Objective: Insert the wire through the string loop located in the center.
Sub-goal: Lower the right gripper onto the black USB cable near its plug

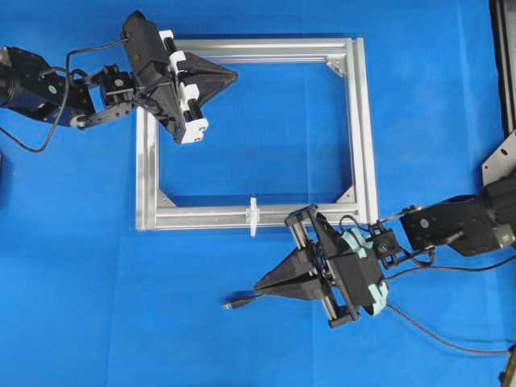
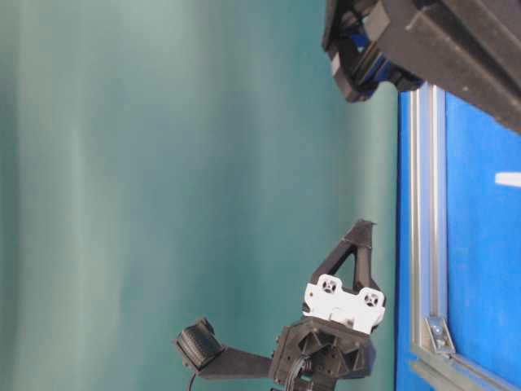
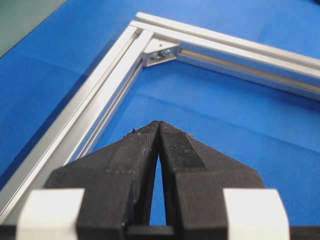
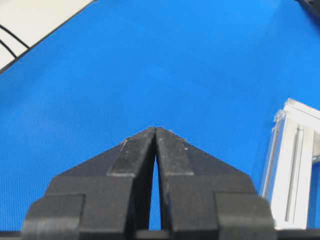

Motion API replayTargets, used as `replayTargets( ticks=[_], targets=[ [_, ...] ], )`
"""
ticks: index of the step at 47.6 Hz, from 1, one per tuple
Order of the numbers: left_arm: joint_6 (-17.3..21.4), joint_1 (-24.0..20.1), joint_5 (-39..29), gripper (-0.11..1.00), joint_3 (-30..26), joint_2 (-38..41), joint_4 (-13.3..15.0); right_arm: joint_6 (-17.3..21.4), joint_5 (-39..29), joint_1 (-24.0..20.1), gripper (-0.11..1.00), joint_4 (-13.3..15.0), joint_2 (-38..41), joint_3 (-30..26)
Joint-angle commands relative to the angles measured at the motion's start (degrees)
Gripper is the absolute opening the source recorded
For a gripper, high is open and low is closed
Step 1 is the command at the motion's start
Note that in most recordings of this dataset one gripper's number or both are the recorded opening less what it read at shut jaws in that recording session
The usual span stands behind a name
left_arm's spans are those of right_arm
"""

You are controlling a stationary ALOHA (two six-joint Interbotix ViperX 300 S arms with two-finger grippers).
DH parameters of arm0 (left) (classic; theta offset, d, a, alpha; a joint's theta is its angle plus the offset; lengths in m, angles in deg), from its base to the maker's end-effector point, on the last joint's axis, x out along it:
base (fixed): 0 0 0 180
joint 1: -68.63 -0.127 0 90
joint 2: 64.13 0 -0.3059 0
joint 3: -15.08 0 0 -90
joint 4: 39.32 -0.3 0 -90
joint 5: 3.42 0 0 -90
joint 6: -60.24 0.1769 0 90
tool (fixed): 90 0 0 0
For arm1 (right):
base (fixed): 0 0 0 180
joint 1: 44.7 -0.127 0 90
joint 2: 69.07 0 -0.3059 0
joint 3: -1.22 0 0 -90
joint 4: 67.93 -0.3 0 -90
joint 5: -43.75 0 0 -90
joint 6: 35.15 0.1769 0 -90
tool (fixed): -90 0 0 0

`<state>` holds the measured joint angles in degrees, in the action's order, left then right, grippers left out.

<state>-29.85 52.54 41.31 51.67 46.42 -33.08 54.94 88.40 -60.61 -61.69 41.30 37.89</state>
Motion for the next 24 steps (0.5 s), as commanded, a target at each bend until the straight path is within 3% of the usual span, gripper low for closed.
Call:
replayTargets(
  ticks=[1, 6, 24],
  targets=[
    [0.09, 0.70, -1.05, 0.00, -1.14, -3.25, -1.23, -0.53, 0.26, -0.18, 0.00, 0.18, -3.16, -1.14],
    [0.09, 0.62, -1.14, 0.00, -1.14, -3.43, -1.23, 0.26, -1.49, -0.26, -0.05, 0.18, -4.48, -1.14],
    [0.26, 0.70, -1.14, 0.00, -1.14, -3.34, -1.41, 1.67, -4.31, -0.97, -0.03, 0.00, -6.68, 0.18]
  ],
)
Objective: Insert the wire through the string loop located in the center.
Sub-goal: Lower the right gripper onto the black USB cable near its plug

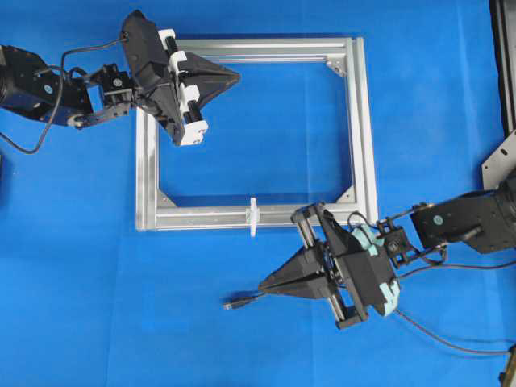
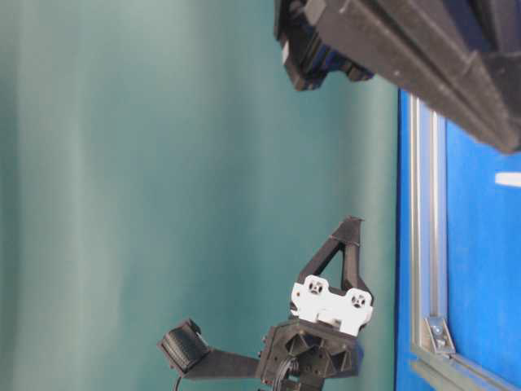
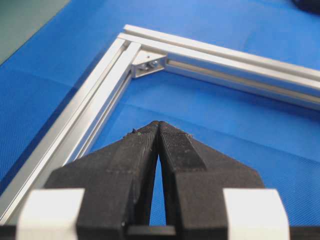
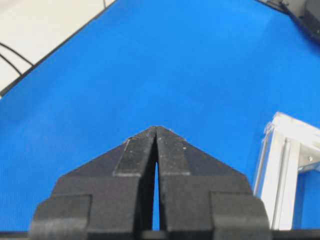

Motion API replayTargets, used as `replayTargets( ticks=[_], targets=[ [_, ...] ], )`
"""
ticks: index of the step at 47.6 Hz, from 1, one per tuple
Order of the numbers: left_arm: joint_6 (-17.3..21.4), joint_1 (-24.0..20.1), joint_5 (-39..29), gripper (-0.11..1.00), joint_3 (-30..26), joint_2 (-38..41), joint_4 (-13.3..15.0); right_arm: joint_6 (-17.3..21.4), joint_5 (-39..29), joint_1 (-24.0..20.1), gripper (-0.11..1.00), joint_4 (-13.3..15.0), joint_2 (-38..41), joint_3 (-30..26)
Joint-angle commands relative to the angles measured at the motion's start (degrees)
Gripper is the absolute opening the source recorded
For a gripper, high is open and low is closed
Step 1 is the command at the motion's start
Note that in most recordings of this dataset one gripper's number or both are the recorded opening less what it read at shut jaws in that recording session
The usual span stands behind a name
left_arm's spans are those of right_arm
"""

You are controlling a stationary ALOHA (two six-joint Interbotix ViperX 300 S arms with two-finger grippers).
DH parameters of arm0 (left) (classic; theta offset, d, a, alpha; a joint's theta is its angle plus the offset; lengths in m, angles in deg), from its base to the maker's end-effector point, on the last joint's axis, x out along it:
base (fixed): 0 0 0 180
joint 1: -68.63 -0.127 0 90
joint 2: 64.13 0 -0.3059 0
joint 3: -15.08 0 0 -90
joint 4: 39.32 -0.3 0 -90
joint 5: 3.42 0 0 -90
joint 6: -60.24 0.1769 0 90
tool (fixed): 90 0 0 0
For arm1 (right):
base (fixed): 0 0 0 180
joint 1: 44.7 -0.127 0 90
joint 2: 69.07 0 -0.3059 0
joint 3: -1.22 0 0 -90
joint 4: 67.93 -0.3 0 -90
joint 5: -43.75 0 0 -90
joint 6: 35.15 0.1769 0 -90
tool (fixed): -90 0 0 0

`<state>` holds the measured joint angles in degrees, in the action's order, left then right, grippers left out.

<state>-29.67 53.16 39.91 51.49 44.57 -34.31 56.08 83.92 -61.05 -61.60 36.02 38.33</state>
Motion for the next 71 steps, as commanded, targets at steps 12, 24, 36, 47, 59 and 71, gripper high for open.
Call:
replayTargets(
  ticks=[12, 24, 36, 47, 59, 71],
  targets=[
    [0.18, 0.09, 0.18, 0.00, -0.79, -1.58, -0.26, 2.46, -3.08, -1.23, 0.49, -0.09, -1.41, -0.53],
    [0.18, 0.09, 0.18, 0.00, -0.53, -1.67, -0.18, 2.55, -4.66, -1.14, 0.86, -0.53, -1.23, -0.62],
    [0.18, 0.09, 0.18, 0.00, -0.53, -1.67, -0.26, 2.64, -6.42, -1.49, 0.88, -5.27, 4.39, -1.76],
    [0.09, 0.00, 0.18, 0.00, -0.62, -1.67, -0.26, 2.72, -7.12, -2.02, 0.88, -6.68, 9.93, -4.04],
    [0.09, 0.09, 0.18, 0.00, -0.44, -1.67, -0.26, 2.72, -7.21, -2.46, 0.88, -8.70, 13.18, -4.75],
    [0.09, 0.00, 0.00, 0.00, -0.44, -1.67, -0.18, 2.81, -7.73, -2.72, 0.86, -8.96, 13.18, -4.48]
  ],
)
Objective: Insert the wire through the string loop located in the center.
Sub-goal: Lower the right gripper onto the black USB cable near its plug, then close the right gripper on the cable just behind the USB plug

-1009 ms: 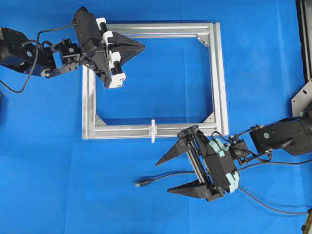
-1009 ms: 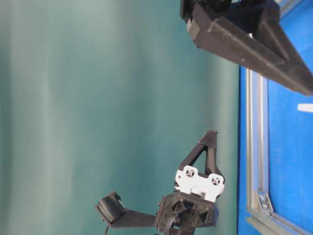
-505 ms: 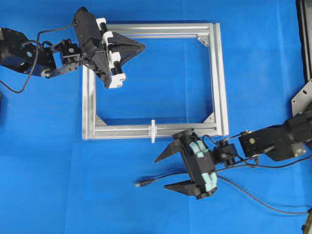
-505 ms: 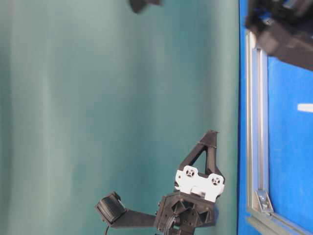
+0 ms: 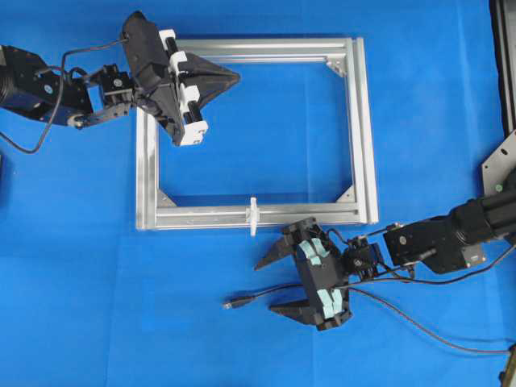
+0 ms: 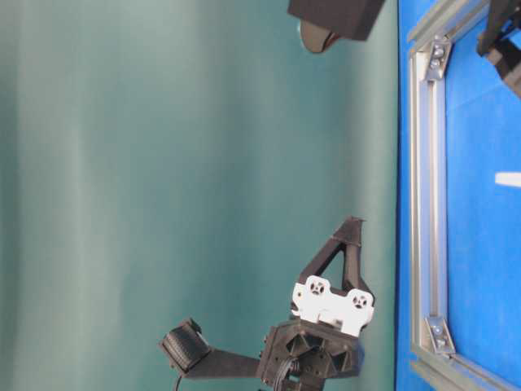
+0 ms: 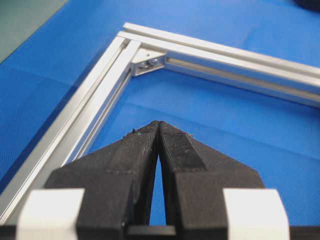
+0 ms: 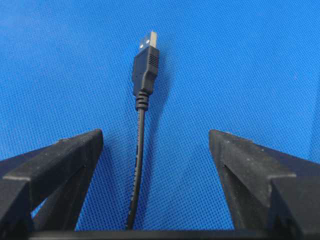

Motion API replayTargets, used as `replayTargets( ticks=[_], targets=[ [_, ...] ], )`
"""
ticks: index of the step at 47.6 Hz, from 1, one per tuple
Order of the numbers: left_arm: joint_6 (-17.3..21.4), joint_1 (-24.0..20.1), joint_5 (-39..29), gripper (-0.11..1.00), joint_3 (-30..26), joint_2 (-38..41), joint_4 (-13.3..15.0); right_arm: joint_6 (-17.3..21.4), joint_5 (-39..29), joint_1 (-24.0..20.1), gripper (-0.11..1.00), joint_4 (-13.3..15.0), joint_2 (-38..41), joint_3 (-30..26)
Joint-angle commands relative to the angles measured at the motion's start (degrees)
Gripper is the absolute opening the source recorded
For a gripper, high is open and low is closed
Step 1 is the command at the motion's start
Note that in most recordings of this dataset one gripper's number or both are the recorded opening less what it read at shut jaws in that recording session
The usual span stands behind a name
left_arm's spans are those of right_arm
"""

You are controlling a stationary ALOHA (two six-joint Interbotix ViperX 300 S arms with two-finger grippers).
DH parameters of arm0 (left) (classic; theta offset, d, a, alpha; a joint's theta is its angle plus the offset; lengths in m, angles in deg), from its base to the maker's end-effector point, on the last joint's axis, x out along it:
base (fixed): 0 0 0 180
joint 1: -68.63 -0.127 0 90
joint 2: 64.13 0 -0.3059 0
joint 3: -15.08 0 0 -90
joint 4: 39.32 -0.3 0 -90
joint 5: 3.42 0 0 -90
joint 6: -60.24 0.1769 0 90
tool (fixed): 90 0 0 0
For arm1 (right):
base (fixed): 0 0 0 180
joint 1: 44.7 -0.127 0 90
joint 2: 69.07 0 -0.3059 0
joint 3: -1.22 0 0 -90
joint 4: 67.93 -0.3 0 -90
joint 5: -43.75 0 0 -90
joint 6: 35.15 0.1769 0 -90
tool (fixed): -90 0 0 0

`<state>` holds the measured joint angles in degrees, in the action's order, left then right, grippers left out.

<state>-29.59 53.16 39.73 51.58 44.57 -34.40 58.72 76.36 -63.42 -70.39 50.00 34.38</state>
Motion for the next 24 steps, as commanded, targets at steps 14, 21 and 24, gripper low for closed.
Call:
replayTargets(
  ticks=[14, 21, 24],
  targets=[
    [0.00, 0.09, 0.18, 0.00, -0.62, -1.67, -0.18, -0.26, -0.53, -0.44, 0.32, 0.09, -0.97, -0.26],
    [0.00, 0.00, 0.18, 0.00, -0.53, -1.67, -0.18, -0.26, -0.53, -0.53, 0.01, 0.18, -1.05, 0.00],
    [0.00, 0.00, 0.18, 0.00, -0.53, -1.67, -0.18, -0.26, -0.53, -0.53, -0.03, 0.26, -1.14, 0.09]
  ],
)
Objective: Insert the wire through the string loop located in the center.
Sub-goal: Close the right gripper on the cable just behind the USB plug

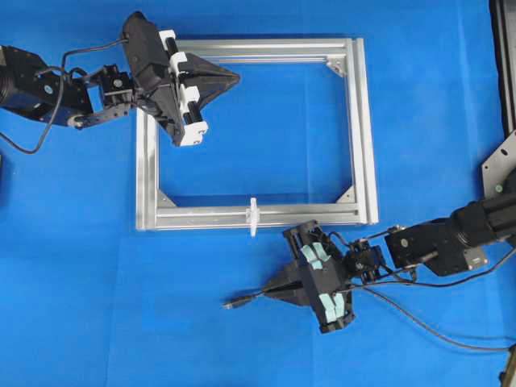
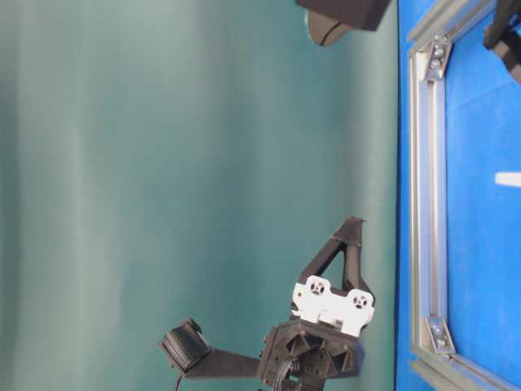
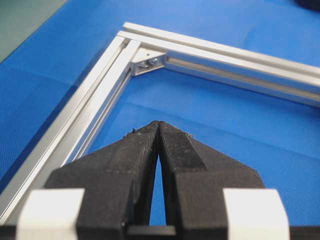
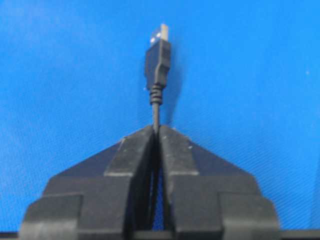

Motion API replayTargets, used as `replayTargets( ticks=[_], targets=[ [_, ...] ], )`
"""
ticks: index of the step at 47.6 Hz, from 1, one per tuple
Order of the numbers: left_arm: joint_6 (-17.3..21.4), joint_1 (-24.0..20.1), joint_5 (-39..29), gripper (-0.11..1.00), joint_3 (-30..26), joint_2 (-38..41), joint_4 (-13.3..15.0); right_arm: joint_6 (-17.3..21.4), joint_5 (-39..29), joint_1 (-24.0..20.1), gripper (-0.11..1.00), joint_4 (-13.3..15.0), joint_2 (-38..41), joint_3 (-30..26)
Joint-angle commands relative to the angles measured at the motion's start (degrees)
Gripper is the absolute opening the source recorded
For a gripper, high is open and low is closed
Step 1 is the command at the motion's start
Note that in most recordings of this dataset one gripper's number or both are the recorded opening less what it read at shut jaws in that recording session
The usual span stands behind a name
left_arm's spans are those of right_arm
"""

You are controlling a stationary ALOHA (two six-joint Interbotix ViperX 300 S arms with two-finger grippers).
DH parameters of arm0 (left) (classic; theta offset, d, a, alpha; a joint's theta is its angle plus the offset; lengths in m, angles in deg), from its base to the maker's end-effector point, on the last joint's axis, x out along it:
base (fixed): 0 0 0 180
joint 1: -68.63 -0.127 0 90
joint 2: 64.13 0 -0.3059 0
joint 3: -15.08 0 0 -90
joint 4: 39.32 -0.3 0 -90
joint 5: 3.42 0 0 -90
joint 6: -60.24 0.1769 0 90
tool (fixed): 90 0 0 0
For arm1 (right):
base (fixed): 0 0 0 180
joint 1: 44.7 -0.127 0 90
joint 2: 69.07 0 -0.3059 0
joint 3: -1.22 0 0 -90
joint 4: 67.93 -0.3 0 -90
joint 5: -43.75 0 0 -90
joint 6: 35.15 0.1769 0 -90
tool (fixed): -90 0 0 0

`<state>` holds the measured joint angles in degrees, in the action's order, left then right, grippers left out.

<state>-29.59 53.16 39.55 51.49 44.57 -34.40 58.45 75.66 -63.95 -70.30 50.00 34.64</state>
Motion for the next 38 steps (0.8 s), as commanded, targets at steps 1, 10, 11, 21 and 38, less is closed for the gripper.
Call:
replayTargets(
  ticks=[1, 10, 11, 21, 38],
  targets=[
    [0.00, 0.00, 0.35, 0.00, -0.44, -1.67, -0.09, 0.00, 0.18, 0.00, -0.03, 0.18, -1.14, -0.18],
    [0.00, 0.00, 0.35, 0.00, -0.44, -1.67, -0.09, 0.09, 0.09, 0.00, -0.03, 0.18, -1.23, -0.09],
    [0.00, 0.09, 0.35, 0.00, -0.44, -1.67, -0.09, 0.09, 0.18, 0.00, -0.03, 0.18, -1.23, -0.09],
    [0.00, 0.09, 0.35, 0.00, -0.44, -1.67, -0.18, 0.26, -2.99, 0.00, -0.03, 0.18, -4.13, -0.18],
    [-0.09, 0.09, 0.26, 0.00, -0.44, -1.67, -0.18, -0.09, -11.51, 0.00, -0.03, 0.26, -14.59, -0.26]
  ],
)
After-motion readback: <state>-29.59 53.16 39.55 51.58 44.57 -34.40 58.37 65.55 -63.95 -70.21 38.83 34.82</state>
